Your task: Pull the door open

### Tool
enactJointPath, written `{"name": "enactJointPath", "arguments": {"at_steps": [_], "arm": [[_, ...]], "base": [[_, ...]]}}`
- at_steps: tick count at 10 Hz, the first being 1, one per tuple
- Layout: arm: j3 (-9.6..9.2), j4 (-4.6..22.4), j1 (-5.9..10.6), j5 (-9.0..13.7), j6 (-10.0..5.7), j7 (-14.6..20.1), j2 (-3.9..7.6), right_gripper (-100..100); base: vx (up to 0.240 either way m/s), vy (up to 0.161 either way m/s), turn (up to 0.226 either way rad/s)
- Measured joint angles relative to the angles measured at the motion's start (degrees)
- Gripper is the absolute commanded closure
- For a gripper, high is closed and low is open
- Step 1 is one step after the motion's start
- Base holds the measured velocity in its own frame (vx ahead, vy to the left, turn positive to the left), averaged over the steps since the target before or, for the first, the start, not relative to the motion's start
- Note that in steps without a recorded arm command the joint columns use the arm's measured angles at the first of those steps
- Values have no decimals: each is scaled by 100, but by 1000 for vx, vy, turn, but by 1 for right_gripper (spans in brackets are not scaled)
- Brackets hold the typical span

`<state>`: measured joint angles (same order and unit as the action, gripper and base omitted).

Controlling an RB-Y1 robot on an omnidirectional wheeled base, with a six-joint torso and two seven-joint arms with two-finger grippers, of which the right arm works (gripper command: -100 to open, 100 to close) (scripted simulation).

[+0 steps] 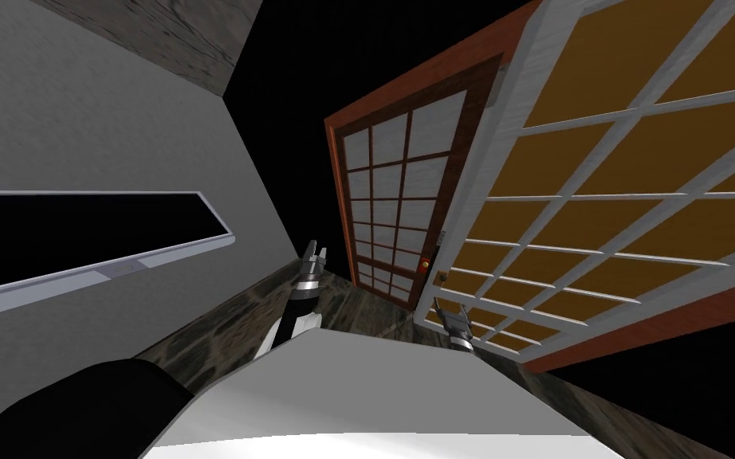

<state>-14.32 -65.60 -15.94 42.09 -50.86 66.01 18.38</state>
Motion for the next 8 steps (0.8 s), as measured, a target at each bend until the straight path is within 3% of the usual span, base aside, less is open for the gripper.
{"name": "enactJointPath", "arguments": {"at_steps": [8], "arm": [[-137,865,209,523,-194,732,215,-100]], "base": [[97,-50,75]]}}
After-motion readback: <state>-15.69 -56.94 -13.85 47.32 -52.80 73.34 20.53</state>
